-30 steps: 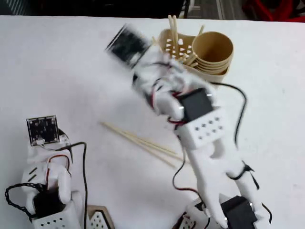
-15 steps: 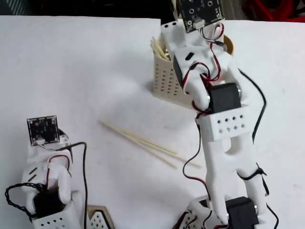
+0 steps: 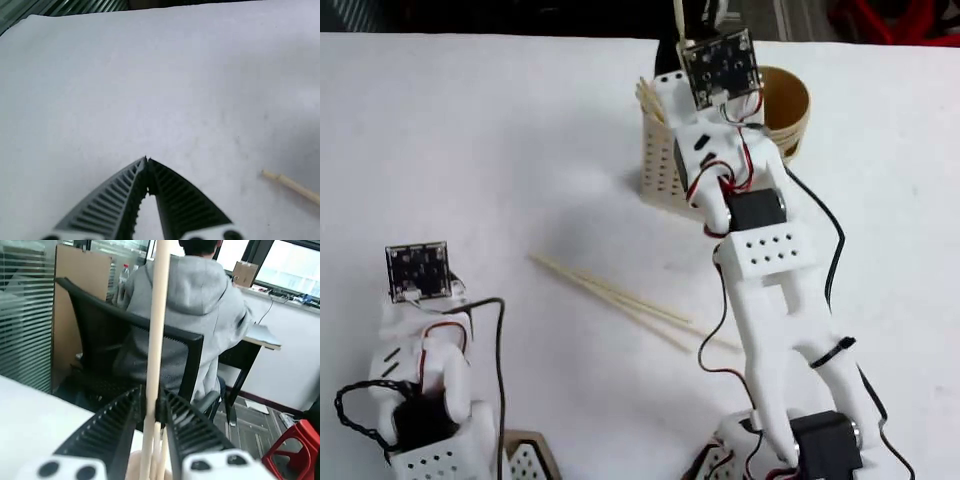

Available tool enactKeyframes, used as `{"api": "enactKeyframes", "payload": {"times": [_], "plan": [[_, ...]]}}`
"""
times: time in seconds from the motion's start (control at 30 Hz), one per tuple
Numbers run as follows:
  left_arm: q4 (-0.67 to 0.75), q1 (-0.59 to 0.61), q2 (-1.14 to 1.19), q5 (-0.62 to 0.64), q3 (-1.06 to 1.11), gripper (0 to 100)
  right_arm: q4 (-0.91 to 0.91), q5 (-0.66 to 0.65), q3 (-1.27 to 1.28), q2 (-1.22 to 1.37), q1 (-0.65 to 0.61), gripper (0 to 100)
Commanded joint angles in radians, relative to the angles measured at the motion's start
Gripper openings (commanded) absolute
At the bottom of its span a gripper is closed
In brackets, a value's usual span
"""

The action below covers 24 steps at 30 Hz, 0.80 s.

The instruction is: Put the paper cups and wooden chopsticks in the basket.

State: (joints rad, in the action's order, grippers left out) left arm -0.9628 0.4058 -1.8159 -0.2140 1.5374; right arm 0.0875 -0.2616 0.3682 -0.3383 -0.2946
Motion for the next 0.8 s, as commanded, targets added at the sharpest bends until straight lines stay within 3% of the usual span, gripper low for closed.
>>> {"api": "enactKeyframes", "payload": {"times": [0.0,0.1,0.33,0.53,0.77], "plan": [[0.023,0.008,-0.008,-0.012,-0.009,2,-0.033,0.009,-0.009,0.001,0.012,14.7],[0.023,0.008,-0.008,-0.012,-0.009,2,0.019,0.009,-0.04,-0.005,0.012,23.8],[0.023,0.008,-0.008,-0.012,-0.009,2,0.437,0.009,-0.104,-0.228,0.028,1.2],[0.021,0.004,-0.008,-0.014,-0.008,2,0.756,0.006,-0.012,-0.446,0.071,4.4],[0.026,-0.001,-0.008,-0.014,-0.018,2,0.851,0.0,0.275,-0.705,0.245,4.6]]}}
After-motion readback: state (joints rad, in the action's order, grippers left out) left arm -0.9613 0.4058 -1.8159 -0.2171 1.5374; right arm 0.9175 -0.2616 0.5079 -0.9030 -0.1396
